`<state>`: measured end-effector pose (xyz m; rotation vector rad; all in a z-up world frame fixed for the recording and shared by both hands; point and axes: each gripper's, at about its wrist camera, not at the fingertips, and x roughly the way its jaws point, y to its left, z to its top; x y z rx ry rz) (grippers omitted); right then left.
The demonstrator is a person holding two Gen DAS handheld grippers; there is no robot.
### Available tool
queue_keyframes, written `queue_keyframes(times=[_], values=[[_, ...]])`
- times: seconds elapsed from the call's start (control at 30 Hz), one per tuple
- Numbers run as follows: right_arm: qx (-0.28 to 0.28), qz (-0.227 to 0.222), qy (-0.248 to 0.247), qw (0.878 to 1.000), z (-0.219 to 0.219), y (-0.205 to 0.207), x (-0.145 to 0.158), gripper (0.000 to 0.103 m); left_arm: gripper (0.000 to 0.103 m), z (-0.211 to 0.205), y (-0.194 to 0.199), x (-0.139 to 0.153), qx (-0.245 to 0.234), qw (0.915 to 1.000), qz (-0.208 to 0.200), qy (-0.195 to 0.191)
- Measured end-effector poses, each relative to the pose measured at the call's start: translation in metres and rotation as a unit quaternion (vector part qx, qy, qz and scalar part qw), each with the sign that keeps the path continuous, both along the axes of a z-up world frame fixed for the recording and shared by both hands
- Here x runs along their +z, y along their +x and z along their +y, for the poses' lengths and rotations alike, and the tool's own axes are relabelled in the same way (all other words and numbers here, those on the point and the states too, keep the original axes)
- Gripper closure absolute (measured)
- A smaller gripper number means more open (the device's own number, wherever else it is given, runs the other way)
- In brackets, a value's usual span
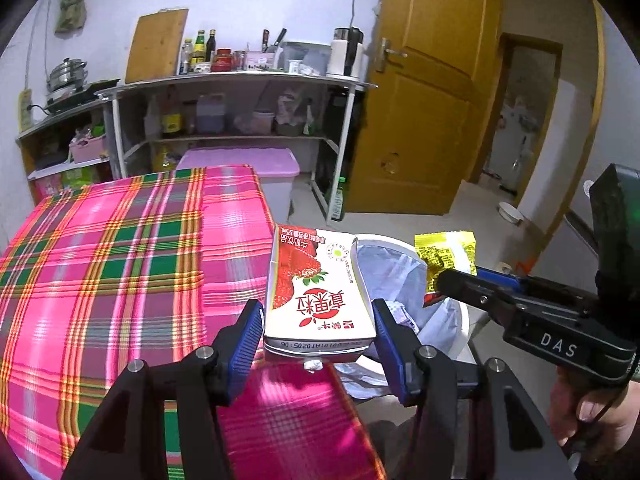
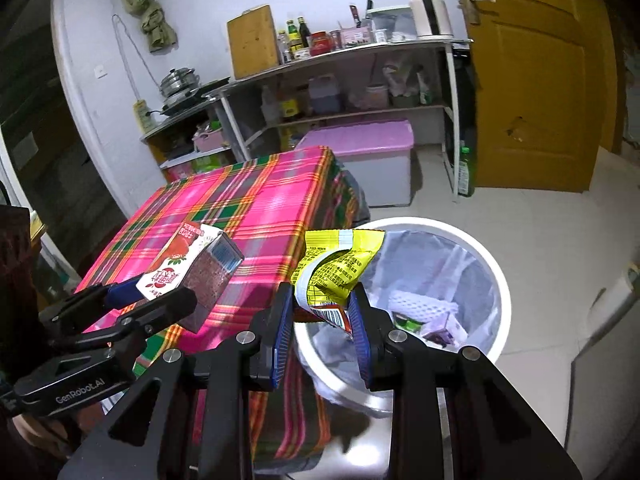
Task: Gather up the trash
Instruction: 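Carry the juice carton and snack packet over the white bin with both grippers, then open both grippers to drop the carton and packet into the bin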
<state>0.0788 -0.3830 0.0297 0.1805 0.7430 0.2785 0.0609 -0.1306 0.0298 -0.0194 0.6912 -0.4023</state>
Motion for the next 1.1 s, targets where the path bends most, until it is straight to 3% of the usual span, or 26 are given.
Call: queue_keyframes(times=[0.63,1.1], values=[[-0.043,0.048,0.016,0.998,-0.05,0.024,-0.039,0.074,0.048,-0.055,0.041,-0.037,-0.042,0.9978,0.043,0.027],[-0.043,0.102,0.013,0.994,-0.057,0.042,-0.073,0.073,0.048,-0.08,0.07,-0.068,-0.066,0.9928,0.092,0.039]])
